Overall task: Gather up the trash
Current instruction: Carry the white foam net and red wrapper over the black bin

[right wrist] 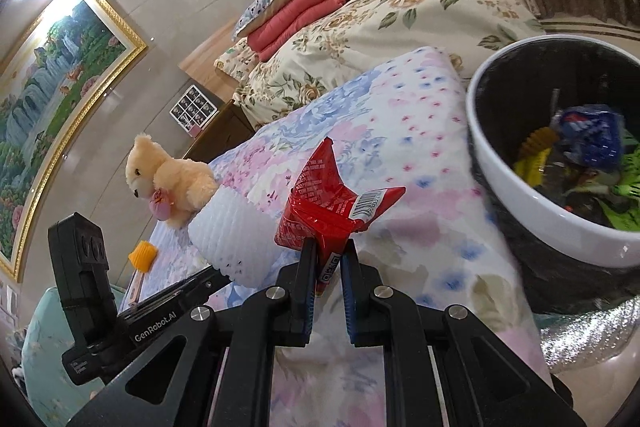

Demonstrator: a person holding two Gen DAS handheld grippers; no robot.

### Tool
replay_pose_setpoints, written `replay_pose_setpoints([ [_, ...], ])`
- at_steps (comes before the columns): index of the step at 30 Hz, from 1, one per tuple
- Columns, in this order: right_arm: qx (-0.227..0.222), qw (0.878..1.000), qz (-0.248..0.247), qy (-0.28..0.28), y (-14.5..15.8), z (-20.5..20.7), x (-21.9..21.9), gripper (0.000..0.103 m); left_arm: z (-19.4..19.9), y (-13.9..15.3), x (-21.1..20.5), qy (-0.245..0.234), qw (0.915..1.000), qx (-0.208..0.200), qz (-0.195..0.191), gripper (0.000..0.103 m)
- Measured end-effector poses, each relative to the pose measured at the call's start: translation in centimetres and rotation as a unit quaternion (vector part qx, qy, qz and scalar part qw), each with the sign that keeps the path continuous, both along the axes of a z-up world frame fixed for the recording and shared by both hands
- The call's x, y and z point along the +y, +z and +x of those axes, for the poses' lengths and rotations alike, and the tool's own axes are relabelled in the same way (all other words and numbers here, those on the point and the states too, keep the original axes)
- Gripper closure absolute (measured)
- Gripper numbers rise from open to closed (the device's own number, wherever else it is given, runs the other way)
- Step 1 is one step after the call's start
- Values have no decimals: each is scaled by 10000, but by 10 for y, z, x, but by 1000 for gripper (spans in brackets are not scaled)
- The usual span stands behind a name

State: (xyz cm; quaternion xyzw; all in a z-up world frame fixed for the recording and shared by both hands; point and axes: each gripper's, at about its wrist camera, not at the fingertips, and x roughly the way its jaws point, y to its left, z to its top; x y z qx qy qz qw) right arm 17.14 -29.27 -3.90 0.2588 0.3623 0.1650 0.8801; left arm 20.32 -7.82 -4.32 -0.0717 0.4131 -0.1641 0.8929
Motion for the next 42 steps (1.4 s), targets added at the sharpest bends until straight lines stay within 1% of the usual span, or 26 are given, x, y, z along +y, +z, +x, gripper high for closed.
replay_pose_setpoints([
  [13,-126,9997,-14,-223,6,-28,-23,91,-19,11,-24,-238,9996,-131,104,94],
  [33,-274,9988,-69,-396,13,-48,-40,91,-30,18,-48,-504,9985,-173,90,94],
  [42,-306,9979,-100,-569,16,-56,-58,91,-31,24,-72,-758,9969,-207,75,94],
])
